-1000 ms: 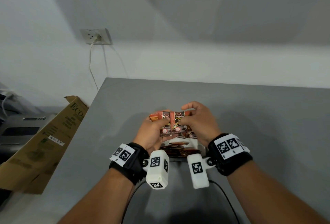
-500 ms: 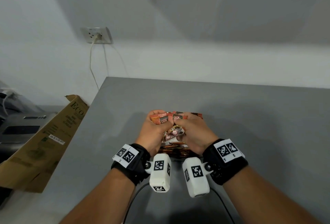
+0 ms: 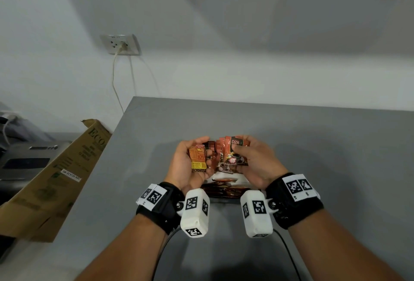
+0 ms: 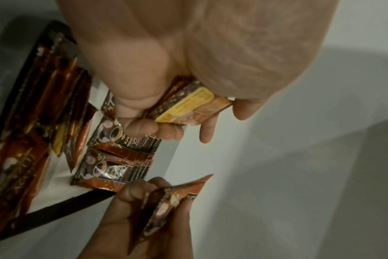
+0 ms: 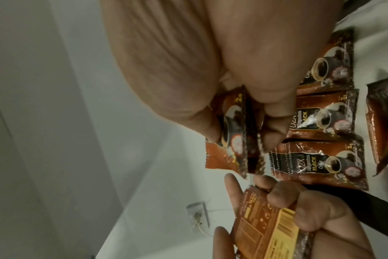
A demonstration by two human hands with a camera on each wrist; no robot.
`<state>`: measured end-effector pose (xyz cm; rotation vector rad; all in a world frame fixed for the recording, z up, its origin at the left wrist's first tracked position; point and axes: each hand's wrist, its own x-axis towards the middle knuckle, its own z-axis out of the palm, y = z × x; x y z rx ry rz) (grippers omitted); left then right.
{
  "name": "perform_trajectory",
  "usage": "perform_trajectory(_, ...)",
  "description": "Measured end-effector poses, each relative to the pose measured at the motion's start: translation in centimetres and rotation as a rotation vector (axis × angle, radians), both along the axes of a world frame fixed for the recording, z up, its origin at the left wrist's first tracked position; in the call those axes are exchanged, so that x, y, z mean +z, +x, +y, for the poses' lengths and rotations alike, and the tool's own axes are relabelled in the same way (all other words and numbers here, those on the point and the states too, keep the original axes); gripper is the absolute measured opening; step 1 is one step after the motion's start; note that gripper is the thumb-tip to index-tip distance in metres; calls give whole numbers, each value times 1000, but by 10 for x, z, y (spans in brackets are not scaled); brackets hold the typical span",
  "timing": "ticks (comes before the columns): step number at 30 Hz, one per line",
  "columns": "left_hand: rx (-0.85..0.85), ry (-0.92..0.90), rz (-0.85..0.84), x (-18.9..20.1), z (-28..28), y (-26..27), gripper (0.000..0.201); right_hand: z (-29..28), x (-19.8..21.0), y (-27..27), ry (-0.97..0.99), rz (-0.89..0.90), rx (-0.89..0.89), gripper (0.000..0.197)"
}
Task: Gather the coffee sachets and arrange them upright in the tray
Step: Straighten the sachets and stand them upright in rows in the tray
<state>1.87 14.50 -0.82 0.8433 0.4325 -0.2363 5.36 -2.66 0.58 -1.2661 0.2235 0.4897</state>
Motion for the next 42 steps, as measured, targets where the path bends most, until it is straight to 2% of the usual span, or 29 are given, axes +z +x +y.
perform_trajectory(2,-8,-11,1,-1,0,0,44,-2,0,0,50,-1,7,23)
perform_trajectory(5,-17,-19,18,-3,-1,1,48,-3,0,0,74,-2,-10,16)
perform_trajectory(10,31,3,68,-4,-5,3,44,-2,-2,-2,85,11,-21,15)
perform_trajectory(14,65,143,49,-1,-7,2,28,-1,-3,-3,84,19,-2,25)
perform_trajectory(16,84,222,24,1,-9,3,28,0,-3,-3,84,24,8,27)
perform_trajectory(20,99,368,-32,0,-10,4,18,2,0,-4,83,25,41,16)
perform_trajectory(24,56,463,-99,-5,-15,4,35,10,0,-5,-60,-24,104,14)
perform_trajectory(27,42,381,-107,-1,-16,3,19,12,-2,-4,-166,-81,87,19)
perform_trajectory(28,42,318,-84,0,-15,3,20,10,-2,-2,-164,-82,58,18)
perform_trajectory(30,40,264,-33,-1,-7,3,35,3,-2,2,-135,-56,13,19)
perform_trajectory(33,18,464,-55,-5,2,3,47,-8,-2,6,-56,34,-18,17)
perform_trajectory(35,6,575,-70,-8,4,4,52,-12,-3,7,-8,68,-30,23)
perform_trajectory(39,21,633,-40,-12,6,4,45,-11,0,4,10,50,5,32)
perform_trajectory(42,12,502,-20,-9,1,3,42,-10,-1,1,-1,1,27,33)
